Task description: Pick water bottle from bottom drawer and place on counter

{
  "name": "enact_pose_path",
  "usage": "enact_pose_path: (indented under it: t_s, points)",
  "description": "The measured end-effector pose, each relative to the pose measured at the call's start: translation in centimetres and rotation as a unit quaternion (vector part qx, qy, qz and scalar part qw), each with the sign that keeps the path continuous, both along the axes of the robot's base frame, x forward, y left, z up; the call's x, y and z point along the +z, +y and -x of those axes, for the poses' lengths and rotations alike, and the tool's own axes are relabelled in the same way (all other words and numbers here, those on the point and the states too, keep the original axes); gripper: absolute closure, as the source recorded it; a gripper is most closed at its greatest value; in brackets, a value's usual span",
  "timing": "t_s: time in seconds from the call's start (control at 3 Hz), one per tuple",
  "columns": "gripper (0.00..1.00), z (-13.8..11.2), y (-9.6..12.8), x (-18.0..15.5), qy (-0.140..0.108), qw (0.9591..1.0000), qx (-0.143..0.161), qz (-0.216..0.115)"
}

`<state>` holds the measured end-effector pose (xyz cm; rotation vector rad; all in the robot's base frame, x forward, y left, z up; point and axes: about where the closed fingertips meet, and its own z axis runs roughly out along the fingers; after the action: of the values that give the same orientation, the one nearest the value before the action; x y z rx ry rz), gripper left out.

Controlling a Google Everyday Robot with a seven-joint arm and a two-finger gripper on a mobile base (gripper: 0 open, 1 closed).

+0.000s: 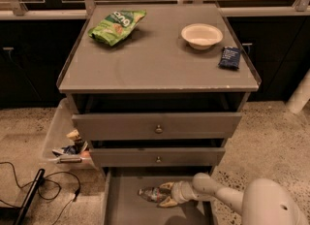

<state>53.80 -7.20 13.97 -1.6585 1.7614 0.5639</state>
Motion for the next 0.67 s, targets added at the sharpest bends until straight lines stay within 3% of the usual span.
enact_pose_path:
  t_s: [0.67]
  points:
    - [0.88, 0.00, 0.01, 0.00, 0.000, 1.0000, 0.000, 0.000]
